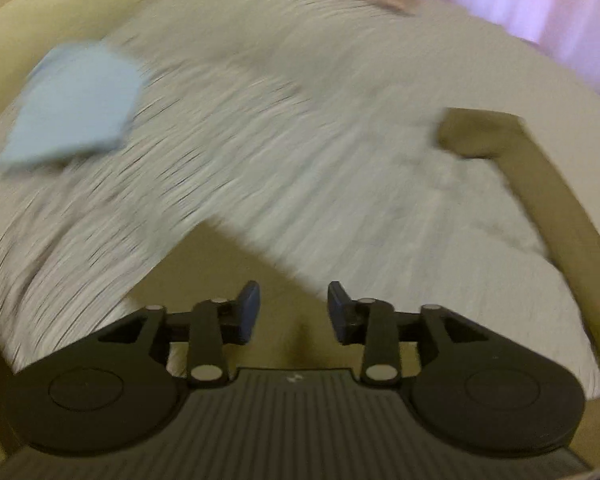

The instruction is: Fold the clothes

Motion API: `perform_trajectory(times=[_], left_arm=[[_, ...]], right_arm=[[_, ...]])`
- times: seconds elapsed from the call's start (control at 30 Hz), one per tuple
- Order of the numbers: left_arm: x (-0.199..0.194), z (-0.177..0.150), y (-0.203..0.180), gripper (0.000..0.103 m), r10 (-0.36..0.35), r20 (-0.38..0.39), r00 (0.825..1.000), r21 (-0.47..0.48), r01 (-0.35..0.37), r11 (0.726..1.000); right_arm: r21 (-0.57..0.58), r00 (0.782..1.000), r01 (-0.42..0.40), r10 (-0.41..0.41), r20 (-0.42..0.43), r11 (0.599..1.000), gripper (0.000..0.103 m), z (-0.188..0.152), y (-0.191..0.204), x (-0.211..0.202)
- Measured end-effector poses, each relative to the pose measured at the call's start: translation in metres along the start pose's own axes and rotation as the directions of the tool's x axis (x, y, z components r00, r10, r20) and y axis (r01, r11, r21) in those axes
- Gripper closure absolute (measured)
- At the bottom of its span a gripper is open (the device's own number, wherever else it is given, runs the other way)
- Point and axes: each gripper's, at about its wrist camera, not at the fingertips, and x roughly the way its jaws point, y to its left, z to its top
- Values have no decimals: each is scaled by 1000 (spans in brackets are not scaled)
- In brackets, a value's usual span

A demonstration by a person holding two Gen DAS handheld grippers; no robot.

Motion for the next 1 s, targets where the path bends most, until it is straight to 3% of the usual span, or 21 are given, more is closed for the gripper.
perform_trajectory(times=[0.1, 0.2, 0.47, 0.67, 0.7, 0.73, 0.8, 0.83, 0.9, 0.93, 1.0], left_arm=[[16, 13, -43, 63, -50, 48, 998, 179, 41, 983], [44, 27, -84, 61, -100, 69, 993, 334, 72, 940], [118, 69, -181, 59, -179, 129, 975, 628, 59, 776], [187, 96, -220, 60, -145, 161, 976, 793, -40, 608], [195, 100, -223, 74, -154, 143, 978, 820, -30, 572], [202, 106, -226, 98, -162, 134, 978, 842, -26, 539], [206, 131, -229, 98, -177, 176, 968, 856, -62, 513], [208, 146, -230, 98, -180, 204, 962, 854, -85, 514], [210, 198, -229, 93, -134, 308, 942, 774, -166, 611], [211, 224, -227, 83, -104, 354, 929, 723, -201, 660], [209, 273, -215, 78, -29, 402, 915, 589, -235, 773]], right_arm=[[-6, 1000, 0, 0, 2, 1000, 32, -2, 8, 7], [2, 1000, 11, -11, 1, 1000, 32, -4, 16, 14], [88, 998, 57, -58, 14, 995, 32, -14, 30, 21], [161, 994, 103, -107, 18, 982, 32, -35, 48, 27], [177, 993, 109, -114, 19, 978, 32, -38, 50, 28], [192, 993, 114, -120, 19, 975, 32, -42, 53, 29], [211, 992, 116, -124, 26, 971, 32, -47, 60, 28], [210, 991, 118, -127, 31, 971, 32, -49, 63, 27], [206, 991, 120, -131, 41, 971, 32, -52, 71, 25], [201, 990, 119, -131, 45, 972, 32, -53, 74, 24], [192, 990, 118, -130, 55, 974, 32, -56, 80, 22]])
